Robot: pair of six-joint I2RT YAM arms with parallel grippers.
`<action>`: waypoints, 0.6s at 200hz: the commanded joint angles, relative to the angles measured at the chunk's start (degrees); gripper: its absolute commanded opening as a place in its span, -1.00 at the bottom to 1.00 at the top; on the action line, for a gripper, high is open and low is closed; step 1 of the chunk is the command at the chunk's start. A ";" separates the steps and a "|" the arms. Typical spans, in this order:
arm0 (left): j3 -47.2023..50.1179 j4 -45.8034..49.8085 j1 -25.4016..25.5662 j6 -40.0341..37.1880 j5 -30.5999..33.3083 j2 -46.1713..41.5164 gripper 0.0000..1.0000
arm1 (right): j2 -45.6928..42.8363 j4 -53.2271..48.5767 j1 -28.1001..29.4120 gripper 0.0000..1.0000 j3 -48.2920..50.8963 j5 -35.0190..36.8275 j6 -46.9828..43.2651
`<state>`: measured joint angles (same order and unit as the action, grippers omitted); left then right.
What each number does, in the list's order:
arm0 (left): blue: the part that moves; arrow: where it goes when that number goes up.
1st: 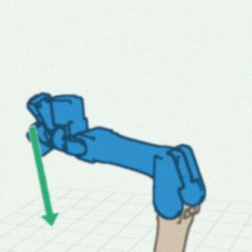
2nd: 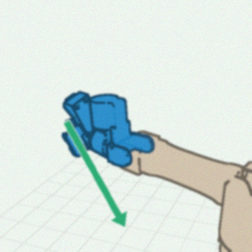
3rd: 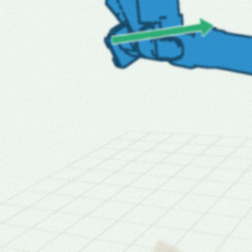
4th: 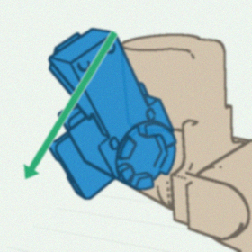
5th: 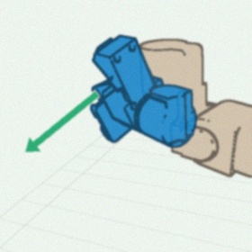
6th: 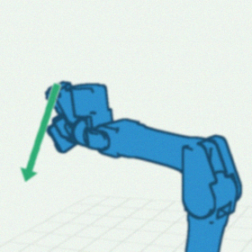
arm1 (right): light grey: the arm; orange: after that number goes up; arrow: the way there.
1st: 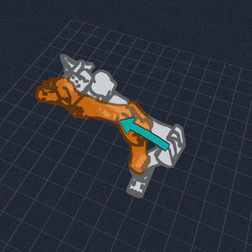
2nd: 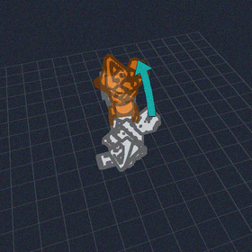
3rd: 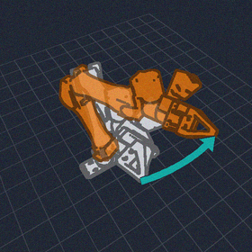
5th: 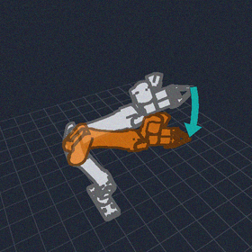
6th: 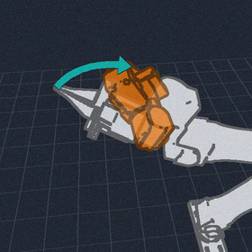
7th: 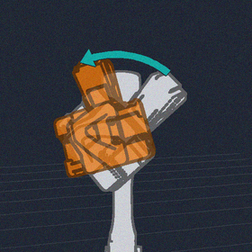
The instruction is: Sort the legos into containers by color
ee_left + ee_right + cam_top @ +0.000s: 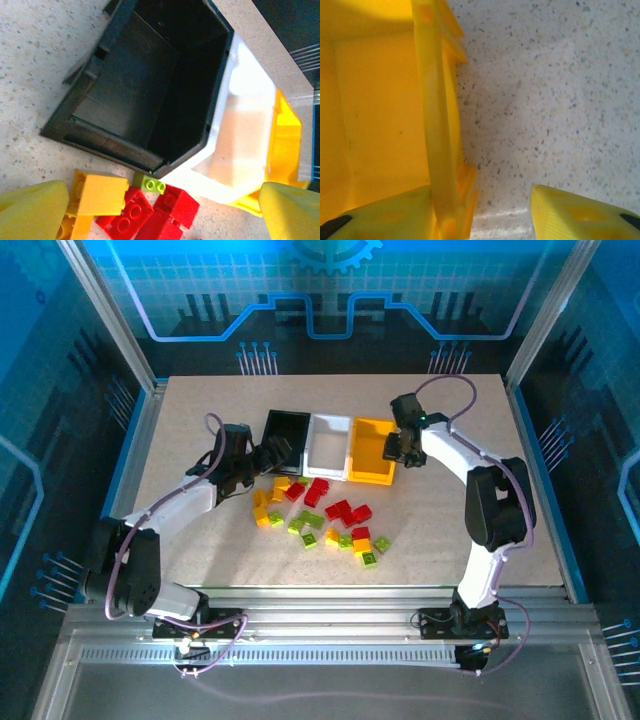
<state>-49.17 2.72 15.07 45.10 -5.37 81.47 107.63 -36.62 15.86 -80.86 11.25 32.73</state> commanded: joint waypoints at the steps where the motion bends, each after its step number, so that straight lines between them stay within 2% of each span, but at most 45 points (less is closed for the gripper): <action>1: 1.74 1.31 0.65 0.08 -1.75 -3.22 0.98 | 2.98 -1.94 -0.67 -0.03 -2.76 -1.83 -2.46; 33: 1.88 2.86 0.93 -0.53 -1.32 -4.81 0.98 | 5.49 -2.55 -0.58 -0.28 -4.84 -3.01 -4.21; 56: 2.05 3.61 0.93 -0.81 -1.15 -5.38 0.98 | 6.60 -3.43 -0.51 -0.35 -6.53 -2.81 -5.83; 104: 2.23 3.40 1.23 -0.50 -1.06 -5.36 0.98 | 8.46 -4.53 -0.70 -0.38 -9.89 -2.26 -7.72; 120: 2.08 3.47 1.61 -0.50 -1.25 -5.18 0.98 | 8.66 -5.10 -0.69 -0.25 -11.21 -2.02 -7.86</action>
<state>-47.70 4.91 15.81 44.97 -5.89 77.38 114.96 -39.24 15.62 -89.21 8.78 26.46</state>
